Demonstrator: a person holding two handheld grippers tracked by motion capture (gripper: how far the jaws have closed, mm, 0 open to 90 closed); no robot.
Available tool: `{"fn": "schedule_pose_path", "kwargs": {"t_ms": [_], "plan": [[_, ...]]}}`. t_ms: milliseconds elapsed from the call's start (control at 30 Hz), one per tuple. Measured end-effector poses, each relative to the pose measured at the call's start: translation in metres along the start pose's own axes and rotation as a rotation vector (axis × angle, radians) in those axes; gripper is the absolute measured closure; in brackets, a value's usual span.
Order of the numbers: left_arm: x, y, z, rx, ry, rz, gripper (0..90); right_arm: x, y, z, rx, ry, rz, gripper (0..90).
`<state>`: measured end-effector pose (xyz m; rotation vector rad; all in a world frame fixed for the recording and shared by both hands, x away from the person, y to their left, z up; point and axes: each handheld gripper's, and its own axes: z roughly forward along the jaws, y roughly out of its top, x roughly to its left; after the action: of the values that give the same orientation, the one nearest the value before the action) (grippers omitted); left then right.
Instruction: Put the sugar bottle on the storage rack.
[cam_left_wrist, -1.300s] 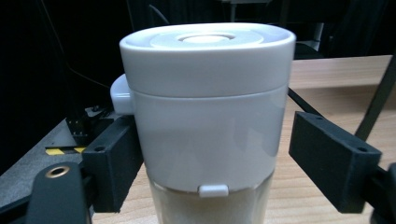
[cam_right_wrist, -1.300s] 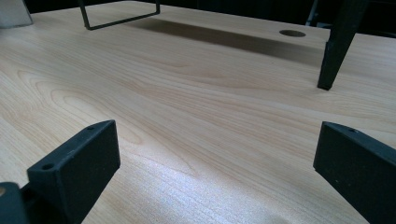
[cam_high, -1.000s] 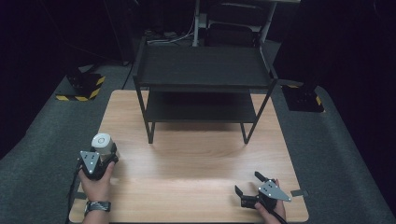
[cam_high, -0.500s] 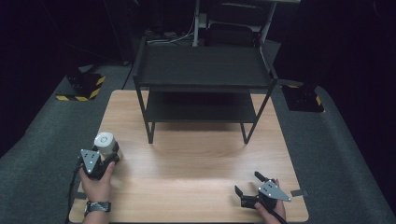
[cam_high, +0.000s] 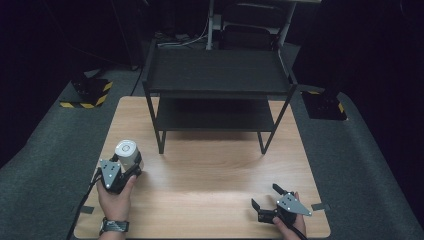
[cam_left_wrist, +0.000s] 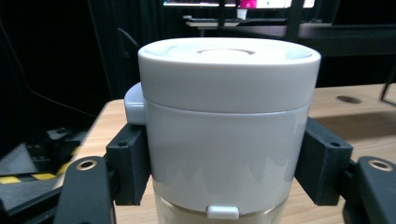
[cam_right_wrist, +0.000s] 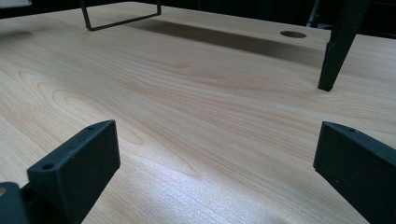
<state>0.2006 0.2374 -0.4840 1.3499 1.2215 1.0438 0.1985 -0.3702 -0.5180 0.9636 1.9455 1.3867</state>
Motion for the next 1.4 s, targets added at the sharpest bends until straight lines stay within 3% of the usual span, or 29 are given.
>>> {"fn": "schedule_pose_path", "kwargs": {"t_ms": [200,533,633,733,1000,1400], "plan": [[-0.017,0.002,-0.001,0.007,-0.044,-0.008,31.0,0.000,0.000,0.000,0.000,0.003,-0.001,0.0],[-0.049,0.010,-0.002,-0.016,-0.085,0.050,31.0,-0.001,0.000,0.000,-0.001,0.005,-0.001,0.0],[-0.058,0.015,0.000,-0.024,-0.105,0.044,31.0,-0.001,0.000,0.000,-0.001,0.007,-0.001,0.0],[-0.070,0.020,0.003,-0.027,-0.120,0.065,31.0,-0.001,0.000,0.000,-0.002,0.007,0.001,0.0],[-0.095,0.038,0.016,-0.024,-0.164,0.055,31.0,-0.002,-0.001,0.000,-0.004,0.010,0.001,0.0],[-0.117,0.071,0.030,-0.034,-0.177,0.056,31.0,-0.003,-0.001,-0.001,-0.006,0.018,0.001,0.0]]}}
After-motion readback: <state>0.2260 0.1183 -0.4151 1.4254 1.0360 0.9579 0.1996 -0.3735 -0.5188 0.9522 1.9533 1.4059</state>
